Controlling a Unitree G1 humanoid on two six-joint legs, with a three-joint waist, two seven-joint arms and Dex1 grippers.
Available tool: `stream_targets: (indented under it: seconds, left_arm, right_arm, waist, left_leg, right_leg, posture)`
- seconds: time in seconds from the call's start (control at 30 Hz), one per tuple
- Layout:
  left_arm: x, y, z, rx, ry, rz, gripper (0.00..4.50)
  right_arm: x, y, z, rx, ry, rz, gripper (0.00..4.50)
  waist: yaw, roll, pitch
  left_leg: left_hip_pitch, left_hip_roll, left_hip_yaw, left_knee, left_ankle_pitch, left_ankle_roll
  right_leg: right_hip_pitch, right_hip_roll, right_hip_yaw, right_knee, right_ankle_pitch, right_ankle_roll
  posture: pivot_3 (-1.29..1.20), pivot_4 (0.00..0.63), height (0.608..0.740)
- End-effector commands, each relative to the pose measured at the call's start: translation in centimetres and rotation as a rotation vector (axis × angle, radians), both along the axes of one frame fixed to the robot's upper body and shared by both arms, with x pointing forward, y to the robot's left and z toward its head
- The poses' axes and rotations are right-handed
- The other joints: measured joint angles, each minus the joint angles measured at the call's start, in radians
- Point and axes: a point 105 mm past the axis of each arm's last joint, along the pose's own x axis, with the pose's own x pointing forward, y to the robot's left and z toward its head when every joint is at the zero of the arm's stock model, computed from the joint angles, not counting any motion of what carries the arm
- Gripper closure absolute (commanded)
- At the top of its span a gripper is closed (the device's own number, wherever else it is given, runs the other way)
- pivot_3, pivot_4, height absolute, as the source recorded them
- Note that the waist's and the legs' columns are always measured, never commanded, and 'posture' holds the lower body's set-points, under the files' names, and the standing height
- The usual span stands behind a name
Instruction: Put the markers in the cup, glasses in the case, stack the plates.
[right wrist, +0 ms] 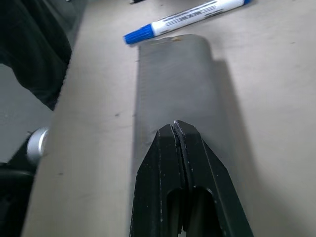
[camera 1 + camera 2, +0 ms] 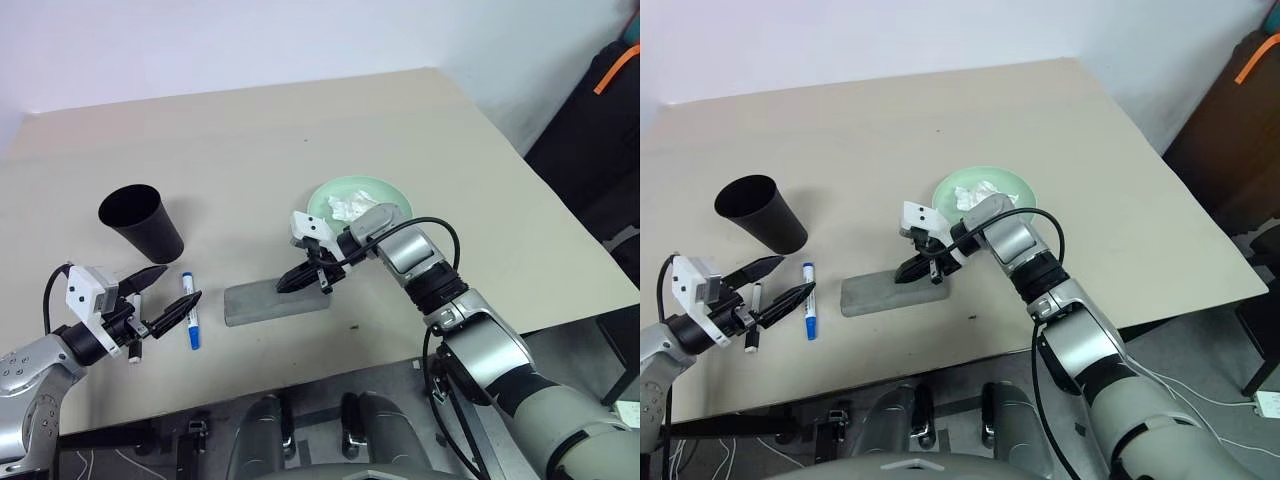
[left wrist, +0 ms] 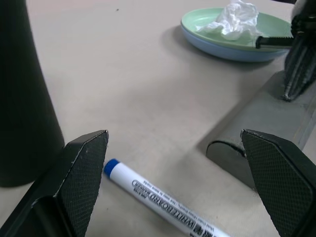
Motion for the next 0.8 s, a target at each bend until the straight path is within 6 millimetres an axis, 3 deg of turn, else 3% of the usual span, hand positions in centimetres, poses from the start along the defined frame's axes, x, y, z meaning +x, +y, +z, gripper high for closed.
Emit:
stream_targets:
  seconds: [0.03, 0.17, 0.3, 0.5, 0.8]
  left_arm:
    - [-0.1, 0.8, 1.1, 0.027, -0.046, 0.024, 0.00]
    - [0.0, 0.7, 1.1, 0.014, -0.056, 0.032, 0.00]
    - [0.0, 0.9, 1.2, -0.005, -0.070, 0.050, 0.00]
    - [-0.4, 0.5, 2.0, -0.031, -0.101, 0.075, 0.00]
    - [-2.2, 0.9, 2.6, -0.025, -0.048, 0.224, 0.00]
  right_arm:
    - [-0.5, 0.5, 1.5, 0.051, -0.031, 0.029, 4.47]
    - [-0.4, 0.6, 1.2, 0.067, -0.037, 0.001, 4.47]
    - [-0.3, 0.6, 3.1, 0.221, -0.069, -0.020, 4.47]
    - [-0.4, -1.1, 5.9, 0.387, -0.087, -0.027, 4.47]
    - [0.5, -2.5, 7.5, 0.453, -0.070, -0.076, 4.47]
  waist:
    - [0.002, 0.000, 0.000]
    - [0.002, 0.000, 0.000]
    - [0.004, 0.000, 0.000]
    - [0.004, 0.000, 0.000]
    - [0.003, 0.000, 0.000]
  left_leg:
    - [0.000, 0.000, 0.000, 0.000, 0.000, 0.000]
    - [0.000, 0.000, 0.000, 0.000, 0.000, 0.000]
    - [0.000, 0.000, 0.000, 0.000, 0.000, 0.000]
    - [-0.001, 0.000, 0.000, 0.000, 0.000, 0.000]
    - [0.000, 0.000, 0.000, -0.001, 0.000, 0.000]
  right_leg:
    - [0.000, 0.000, 0.000, 0.000, 0.000, 0.000]
    - [0.000, 0.000, 0.000, 0.000, -0.001, 0.000]
    - [0.000, -0.001, 0.000, -0.002, -0.001, 0.000]
    - [0.000, -0.001, 0.000, -0.002, 0.000, 0.000]
    - [0.000, 0.000, 0.000, -0.002, -0.002, 0.002]
  posture:
    - [0.00, 0.150, 0.740]
    - [0.00, 0.150, 0.740]
    - [0.00, 0.150, 0.740]
    - [0.00, 0.150, 0.740]
    - [0.00, 0.150, 0.740]
